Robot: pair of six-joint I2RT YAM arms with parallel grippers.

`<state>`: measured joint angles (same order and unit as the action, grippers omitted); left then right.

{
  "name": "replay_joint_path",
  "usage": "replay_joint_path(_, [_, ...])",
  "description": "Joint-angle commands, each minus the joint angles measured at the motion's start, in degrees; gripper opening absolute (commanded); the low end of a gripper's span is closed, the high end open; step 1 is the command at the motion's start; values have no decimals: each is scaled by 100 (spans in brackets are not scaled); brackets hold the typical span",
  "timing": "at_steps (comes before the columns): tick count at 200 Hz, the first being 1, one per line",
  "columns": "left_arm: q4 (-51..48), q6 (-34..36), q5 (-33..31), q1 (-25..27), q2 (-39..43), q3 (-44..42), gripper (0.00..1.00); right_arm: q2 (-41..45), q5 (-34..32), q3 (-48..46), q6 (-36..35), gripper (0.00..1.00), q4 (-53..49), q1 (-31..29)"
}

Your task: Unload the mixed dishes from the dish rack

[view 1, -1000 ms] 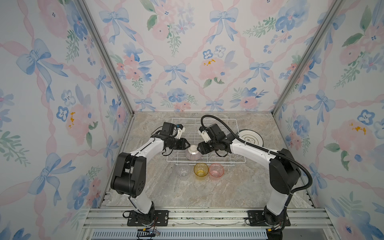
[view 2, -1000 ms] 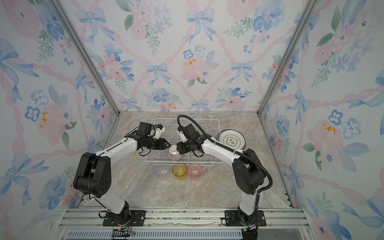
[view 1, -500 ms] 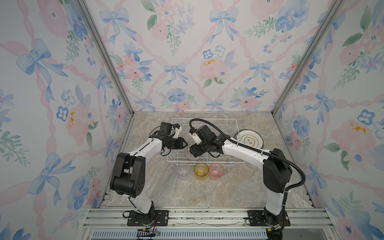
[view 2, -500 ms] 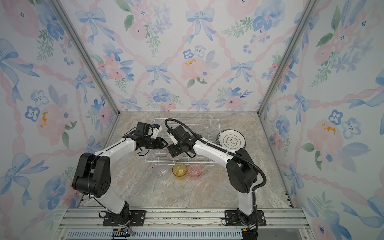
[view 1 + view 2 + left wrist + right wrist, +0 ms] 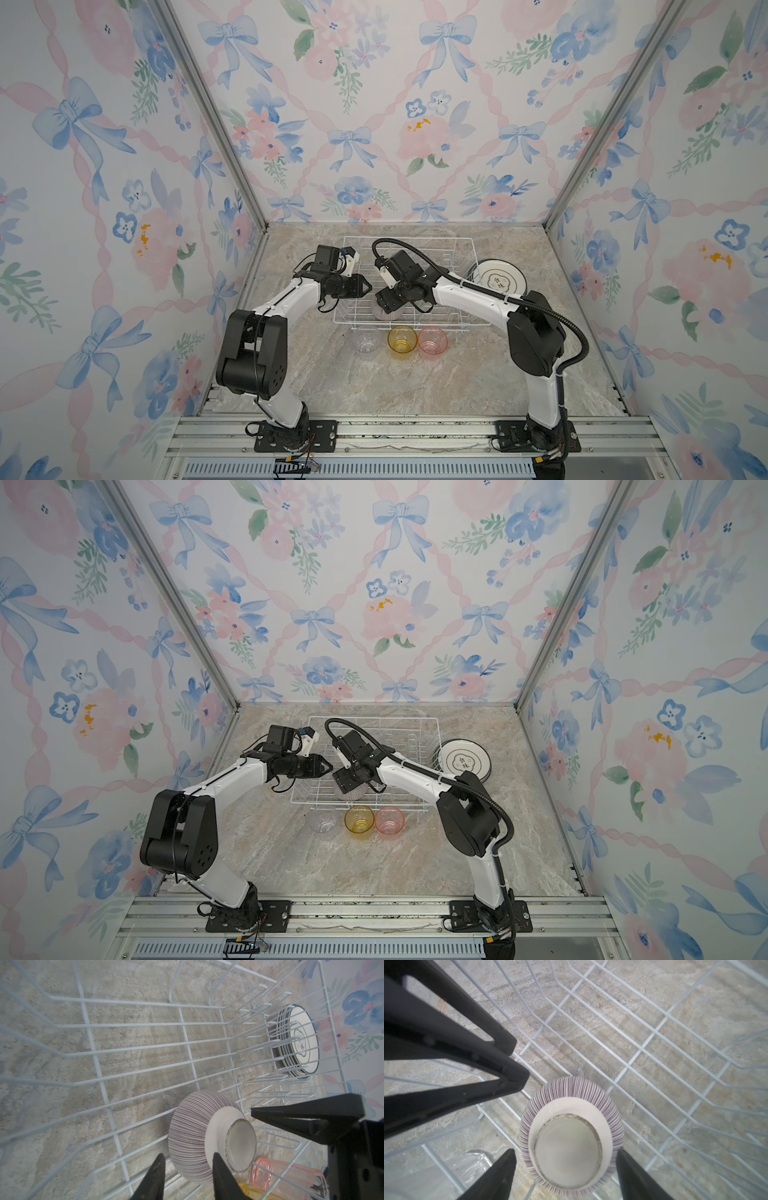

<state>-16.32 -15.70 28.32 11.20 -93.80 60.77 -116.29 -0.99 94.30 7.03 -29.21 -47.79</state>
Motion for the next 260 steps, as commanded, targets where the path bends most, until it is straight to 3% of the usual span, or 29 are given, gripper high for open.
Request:
replay_joint_path(1, [65, -47, 7, -50, 133, -111, 38, -180, -153, 228, -85, 76, -204, -46])
replay_joint_path(101, [120, -38, 51, -87, 124, -148, 38, -383, -60, 421, -125, 64, -389, -68])
replay_joint_path(195, [139, -29, 78, -112, 55, -148, 38, -418, -53, 444, -138, 40, -501, -29])
replay_joint_path(260, [184, -29, 205, -113, -4, -161, 39, 118, 604, -62, 295, 32, 287, 359])
